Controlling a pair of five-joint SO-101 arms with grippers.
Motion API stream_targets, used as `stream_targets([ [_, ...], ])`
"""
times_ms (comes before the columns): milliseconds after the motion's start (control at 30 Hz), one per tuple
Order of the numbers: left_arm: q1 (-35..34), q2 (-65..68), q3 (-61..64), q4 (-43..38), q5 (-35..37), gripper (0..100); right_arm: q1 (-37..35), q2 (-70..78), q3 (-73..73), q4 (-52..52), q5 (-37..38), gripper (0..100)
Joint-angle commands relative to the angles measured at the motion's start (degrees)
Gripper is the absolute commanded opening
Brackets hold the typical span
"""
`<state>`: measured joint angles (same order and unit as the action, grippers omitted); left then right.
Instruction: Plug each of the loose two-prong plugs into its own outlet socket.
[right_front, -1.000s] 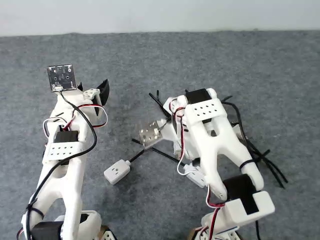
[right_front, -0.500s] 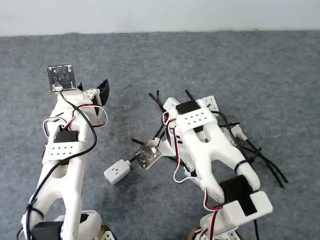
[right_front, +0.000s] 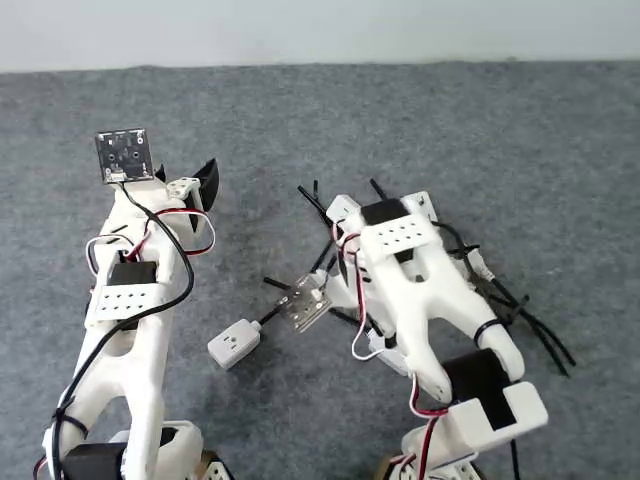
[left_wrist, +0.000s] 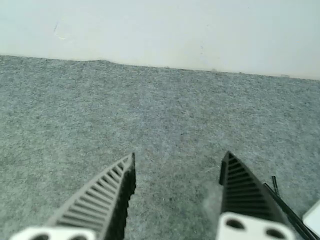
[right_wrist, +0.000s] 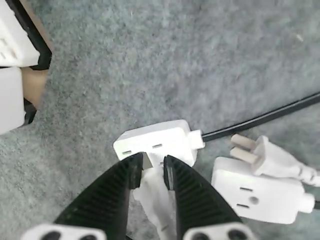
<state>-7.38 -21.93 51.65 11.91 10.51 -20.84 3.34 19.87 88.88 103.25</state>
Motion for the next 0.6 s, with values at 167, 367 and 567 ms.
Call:
stream_targets([
  [167, -0.26, -0.09, -3.56, -1.85, -0.62, 27, 3.30, -0.13, 0.18, 3.03, 7.82, 0.9],
  [367, -0.26, -0.09, -3.56, -1.85, -0.62, 27, 3.21, -0.13, 2.99, 2.51, 8.09, 1.0],
  [567, -0.26, 0.00, -3.56, -1.85, -0.70, 27, 3.21, -0.13, 4.04, 2.51, 8.09, 1.0],
])
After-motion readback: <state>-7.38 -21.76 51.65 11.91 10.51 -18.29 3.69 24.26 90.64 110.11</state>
